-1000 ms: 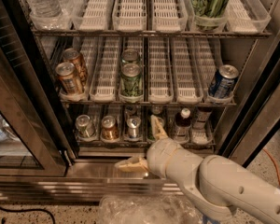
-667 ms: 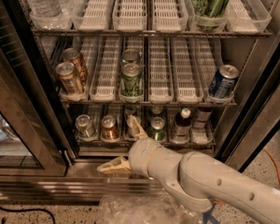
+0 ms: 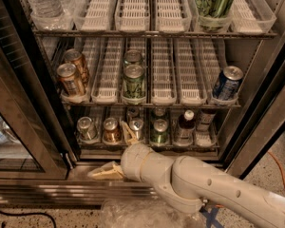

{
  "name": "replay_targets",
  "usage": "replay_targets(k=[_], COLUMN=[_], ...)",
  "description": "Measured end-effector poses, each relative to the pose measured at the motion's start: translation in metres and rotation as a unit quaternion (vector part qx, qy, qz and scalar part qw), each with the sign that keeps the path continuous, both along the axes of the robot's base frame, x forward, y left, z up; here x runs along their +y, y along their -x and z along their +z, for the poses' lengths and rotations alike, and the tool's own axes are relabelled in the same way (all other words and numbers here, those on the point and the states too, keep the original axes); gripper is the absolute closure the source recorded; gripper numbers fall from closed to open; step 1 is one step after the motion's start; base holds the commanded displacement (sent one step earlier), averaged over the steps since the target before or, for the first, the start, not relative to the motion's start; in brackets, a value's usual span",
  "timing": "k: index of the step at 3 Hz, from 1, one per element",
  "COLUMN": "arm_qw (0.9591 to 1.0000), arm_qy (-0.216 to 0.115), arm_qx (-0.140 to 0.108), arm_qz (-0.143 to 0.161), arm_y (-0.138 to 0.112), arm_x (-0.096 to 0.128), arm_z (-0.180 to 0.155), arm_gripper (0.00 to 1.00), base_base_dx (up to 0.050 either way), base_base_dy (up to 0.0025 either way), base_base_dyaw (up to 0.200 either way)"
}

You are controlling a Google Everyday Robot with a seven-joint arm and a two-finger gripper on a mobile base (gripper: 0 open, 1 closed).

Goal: Pick 7up can from bottom shelf of fridge

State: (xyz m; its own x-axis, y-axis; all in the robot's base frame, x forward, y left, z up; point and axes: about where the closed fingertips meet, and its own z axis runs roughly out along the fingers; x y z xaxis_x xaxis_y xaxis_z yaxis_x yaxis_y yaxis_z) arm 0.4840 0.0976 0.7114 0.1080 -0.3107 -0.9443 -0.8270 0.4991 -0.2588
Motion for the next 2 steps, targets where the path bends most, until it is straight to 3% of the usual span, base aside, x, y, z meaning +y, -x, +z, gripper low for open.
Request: replay_targets(k=[1,2], arm_qw=[1.0,0.9995], arm_qy=[-0.001,-0.028], arm_qx=[0.001,0.014], arm_qz=[0.001,0.005], arm_y=[0.0,-0.005], arm_x=[0.001,0.011], arm_z=[0.0,-0.019], arm_gripper=[0.0,0.0], base_base_dx=[0.0,0.0], base_base_dy=[0.0,0.0], base_base_dyaw=[0.0,0.0])
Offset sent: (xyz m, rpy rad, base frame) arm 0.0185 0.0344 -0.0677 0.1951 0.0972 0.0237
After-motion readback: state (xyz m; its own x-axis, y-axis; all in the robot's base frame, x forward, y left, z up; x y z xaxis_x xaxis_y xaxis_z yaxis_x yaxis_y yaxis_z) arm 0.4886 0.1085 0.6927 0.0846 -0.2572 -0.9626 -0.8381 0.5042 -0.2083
